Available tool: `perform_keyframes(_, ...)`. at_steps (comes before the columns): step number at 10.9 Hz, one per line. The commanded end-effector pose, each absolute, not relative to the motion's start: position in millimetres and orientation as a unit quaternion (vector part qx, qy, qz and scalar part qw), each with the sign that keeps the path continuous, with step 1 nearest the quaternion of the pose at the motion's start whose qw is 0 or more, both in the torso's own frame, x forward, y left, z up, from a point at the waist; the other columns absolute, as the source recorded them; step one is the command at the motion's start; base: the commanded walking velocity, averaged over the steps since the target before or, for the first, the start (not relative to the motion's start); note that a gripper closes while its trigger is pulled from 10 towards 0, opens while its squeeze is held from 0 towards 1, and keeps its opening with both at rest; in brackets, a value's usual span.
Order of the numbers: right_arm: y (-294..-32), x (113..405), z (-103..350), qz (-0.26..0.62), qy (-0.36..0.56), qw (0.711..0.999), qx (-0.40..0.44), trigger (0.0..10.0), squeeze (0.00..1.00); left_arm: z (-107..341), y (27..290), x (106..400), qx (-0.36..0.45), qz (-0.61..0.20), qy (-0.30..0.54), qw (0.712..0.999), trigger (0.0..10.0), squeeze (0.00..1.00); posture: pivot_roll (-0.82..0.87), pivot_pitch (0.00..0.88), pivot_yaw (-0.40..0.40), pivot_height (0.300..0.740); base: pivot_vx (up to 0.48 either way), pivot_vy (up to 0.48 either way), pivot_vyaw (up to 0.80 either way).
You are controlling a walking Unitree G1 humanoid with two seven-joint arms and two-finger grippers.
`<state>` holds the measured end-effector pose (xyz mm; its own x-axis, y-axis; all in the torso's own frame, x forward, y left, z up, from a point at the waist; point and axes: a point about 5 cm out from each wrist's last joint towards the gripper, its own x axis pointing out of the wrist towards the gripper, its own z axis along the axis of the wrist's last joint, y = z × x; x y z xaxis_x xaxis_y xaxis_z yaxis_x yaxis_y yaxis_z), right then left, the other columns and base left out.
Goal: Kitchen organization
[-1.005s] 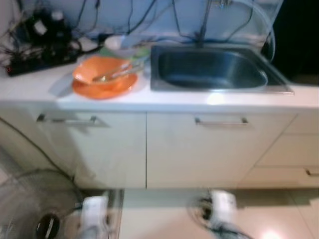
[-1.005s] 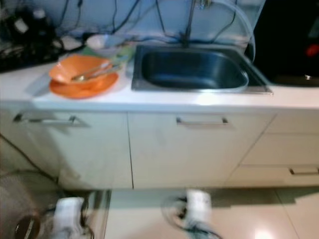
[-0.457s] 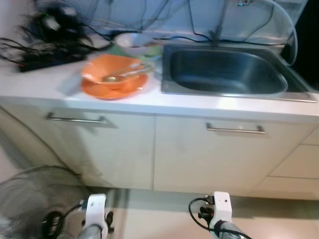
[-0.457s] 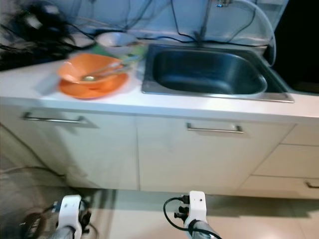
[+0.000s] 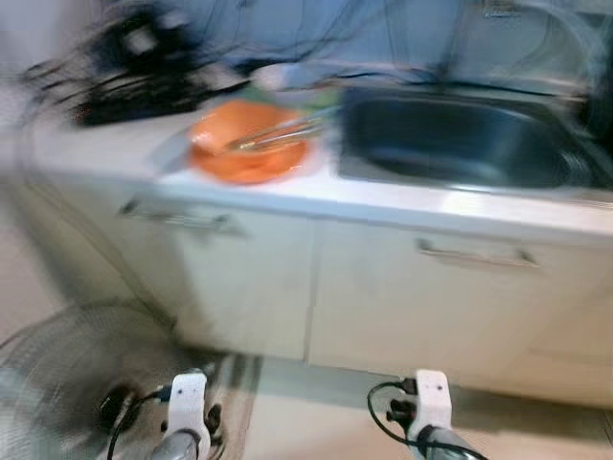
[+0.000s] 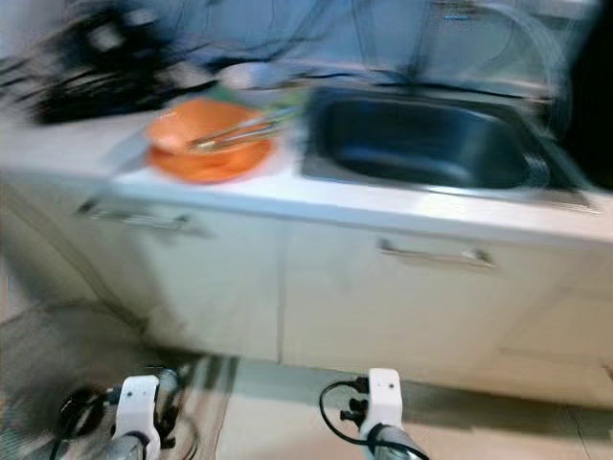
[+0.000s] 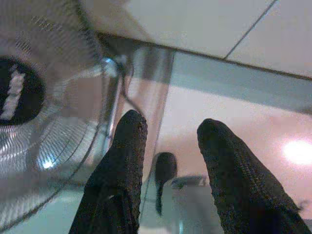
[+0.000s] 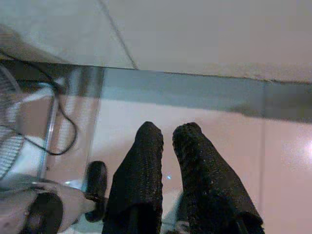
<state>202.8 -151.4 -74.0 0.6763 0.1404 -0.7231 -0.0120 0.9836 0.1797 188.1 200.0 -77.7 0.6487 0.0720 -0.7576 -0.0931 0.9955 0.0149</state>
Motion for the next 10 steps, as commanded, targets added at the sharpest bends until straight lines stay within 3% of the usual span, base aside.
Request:
perform_keyframes(1,-155.0,202.6,-74.0,0.033,0.399,0.913,0.081,10.0,0.00,-76.9,198.9,190.3,-0.009,0.043,0.417,0.908,10.0,0.00,0.18,0.007,-0.018,0.740,0.244,0.000,0.00)
perform_keyframes(10,-154.4,204.2,-72.9,0.035,0.395,0.915,0.080,10.0,0.00,-76.5,198.6,191.2,-0.009,0.043,0.416,0.909,10.0,0.00,0.18,0.005,-0.018,0.740,0.262,0.000,0.00)
